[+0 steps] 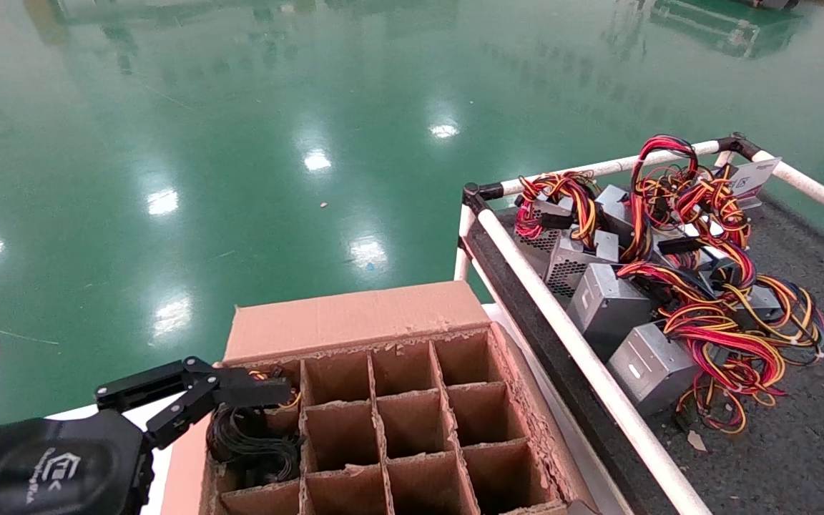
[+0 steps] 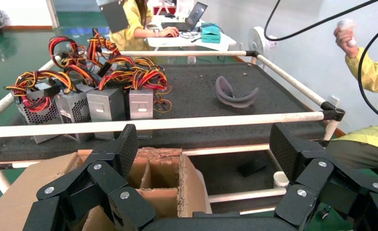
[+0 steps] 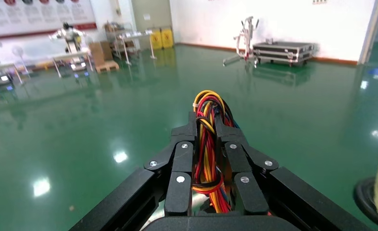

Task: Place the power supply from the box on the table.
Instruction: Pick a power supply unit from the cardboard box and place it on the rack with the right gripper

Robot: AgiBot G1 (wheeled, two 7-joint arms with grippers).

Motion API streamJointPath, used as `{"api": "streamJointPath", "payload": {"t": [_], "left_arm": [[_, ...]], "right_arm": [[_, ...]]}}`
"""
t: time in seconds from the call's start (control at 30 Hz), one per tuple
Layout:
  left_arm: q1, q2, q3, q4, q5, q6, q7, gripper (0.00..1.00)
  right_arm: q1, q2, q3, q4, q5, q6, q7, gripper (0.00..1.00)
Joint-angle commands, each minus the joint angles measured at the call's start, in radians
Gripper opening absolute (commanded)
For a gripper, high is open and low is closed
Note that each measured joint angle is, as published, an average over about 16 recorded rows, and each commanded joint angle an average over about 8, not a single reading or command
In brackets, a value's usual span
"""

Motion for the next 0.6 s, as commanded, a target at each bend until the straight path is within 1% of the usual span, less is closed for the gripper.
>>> {"api": "streamJointPath", "payload": {"t": [0.03,0.33,0.6], "left_arm": [[0.000,0.000,0.000,0.000,0.000,0.000,0.000,1.00],[0.000,0.000,0.000,0.000,0.000,0.000,0.000,1.00],[0.000,0.000,0.001,0.000,0.000,0.000,0.000,1.00]], "right_arm": [[-0.011,0.003,-0.001,-0.012,-0.001,0.001,-0.014,0.00],[-0.040,0.010,0.008,-0.017,0.011,0.028,-0.055,0.00],[-0.050,-0.005,0.017,-0.017,0.024,0.034,-0.081,0.00]]}}
